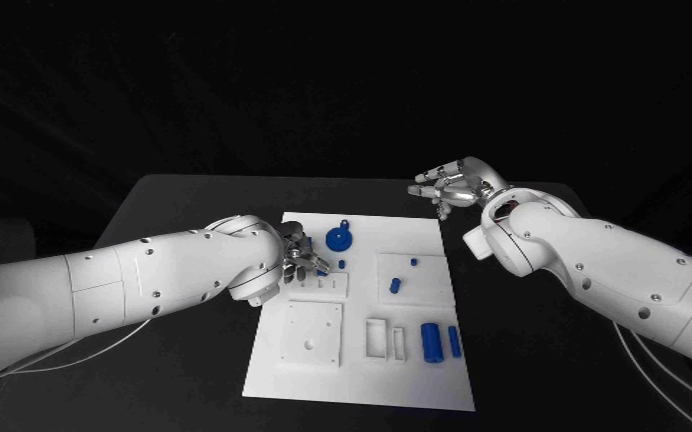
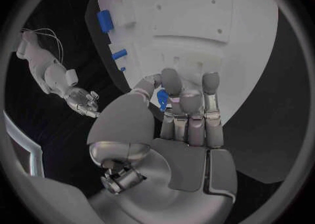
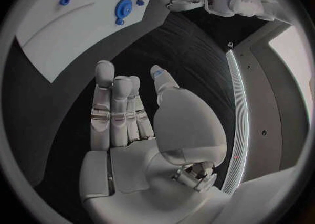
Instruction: Assemble the parts on the task board
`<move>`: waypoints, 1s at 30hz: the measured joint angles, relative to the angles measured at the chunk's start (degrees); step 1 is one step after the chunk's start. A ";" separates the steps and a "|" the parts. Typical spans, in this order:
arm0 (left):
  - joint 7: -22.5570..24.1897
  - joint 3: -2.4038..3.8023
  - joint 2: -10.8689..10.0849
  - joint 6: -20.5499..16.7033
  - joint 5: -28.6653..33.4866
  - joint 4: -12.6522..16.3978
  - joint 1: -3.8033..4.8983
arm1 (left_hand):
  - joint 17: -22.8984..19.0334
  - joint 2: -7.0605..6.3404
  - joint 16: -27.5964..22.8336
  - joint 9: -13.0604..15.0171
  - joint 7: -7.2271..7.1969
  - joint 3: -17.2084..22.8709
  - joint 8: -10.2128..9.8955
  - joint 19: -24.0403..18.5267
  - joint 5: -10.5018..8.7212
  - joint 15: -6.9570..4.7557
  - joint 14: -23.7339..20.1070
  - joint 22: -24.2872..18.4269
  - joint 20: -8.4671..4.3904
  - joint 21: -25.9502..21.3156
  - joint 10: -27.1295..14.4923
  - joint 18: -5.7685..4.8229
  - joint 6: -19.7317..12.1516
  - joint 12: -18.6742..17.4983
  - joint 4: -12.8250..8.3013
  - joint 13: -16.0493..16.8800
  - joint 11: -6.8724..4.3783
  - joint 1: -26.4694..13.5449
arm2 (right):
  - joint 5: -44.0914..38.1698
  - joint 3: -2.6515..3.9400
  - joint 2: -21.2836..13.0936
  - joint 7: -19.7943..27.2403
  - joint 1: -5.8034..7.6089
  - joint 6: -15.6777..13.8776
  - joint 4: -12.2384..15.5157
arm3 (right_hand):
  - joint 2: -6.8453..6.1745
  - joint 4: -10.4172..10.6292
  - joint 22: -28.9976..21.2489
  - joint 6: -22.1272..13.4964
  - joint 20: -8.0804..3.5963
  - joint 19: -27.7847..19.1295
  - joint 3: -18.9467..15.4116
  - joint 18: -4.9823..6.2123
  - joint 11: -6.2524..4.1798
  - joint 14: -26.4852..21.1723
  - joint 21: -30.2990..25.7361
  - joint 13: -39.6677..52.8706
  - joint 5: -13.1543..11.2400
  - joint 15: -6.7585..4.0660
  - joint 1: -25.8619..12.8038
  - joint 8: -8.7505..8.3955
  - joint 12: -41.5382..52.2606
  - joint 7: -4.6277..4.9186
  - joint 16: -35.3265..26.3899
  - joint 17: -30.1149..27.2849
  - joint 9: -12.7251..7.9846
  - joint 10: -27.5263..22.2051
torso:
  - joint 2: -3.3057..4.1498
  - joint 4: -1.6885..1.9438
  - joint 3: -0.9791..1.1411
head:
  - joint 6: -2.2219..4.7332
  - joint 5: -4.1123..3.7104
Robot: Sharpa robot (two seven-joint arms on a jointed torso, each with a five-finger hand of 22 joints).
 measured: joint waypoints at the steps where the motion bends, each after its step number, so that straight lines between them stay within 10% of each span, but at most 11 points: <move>1: -0.05 0.00 -0.07 0.27 0.00 0.05 -0.01 | 0.00 0.00 0.00 0.00 -0.02 0.00 -0.01 0.00 0.14 0.00 0.01 0.25 0.00 -0.18 0.00 -0.01 0.02 0.00 0.00 0.00 0.00 0.00 | 0.00 0.00 0.01 -0.03 0.00 0.00 -0.01 | 0.00 0.00 0.00 0.00 0.00 0.00 0.00 0.00 0.00 0.00 0.00 0.00 0.00 0.00 0.00 0.00 0.00 0.00 0.00 0.00 0.00 0.00 | 0.00 0.00 0.00 | 0.00 0.00; 30: -0.80 0.11 -0.41 4.22 -2.48 0.36 -0.60 | -0.28 0.29 0.00 0.34 -0.06 -0.16 0.11 3.16 0.22 0.02 0.03 7.68 0.32 -8.14 0.10 -0.35 0.07 -0.03 -0.16 0.01 0.12 -0.14 | -0.06 0.00 0.20 -0.84 -0.01 0.13 -0.19 | 0.00 0.16 0.04 0.00 0.00 -0.01 0.15 -0.02 0.00 0.00 -0.33 -0.10 0.23 0.00 0.00 0.00 0.00 0.00 -0.01 -0.08 0.00 0.00 | 0.00 0.01 0.04 | -0.13 -0.23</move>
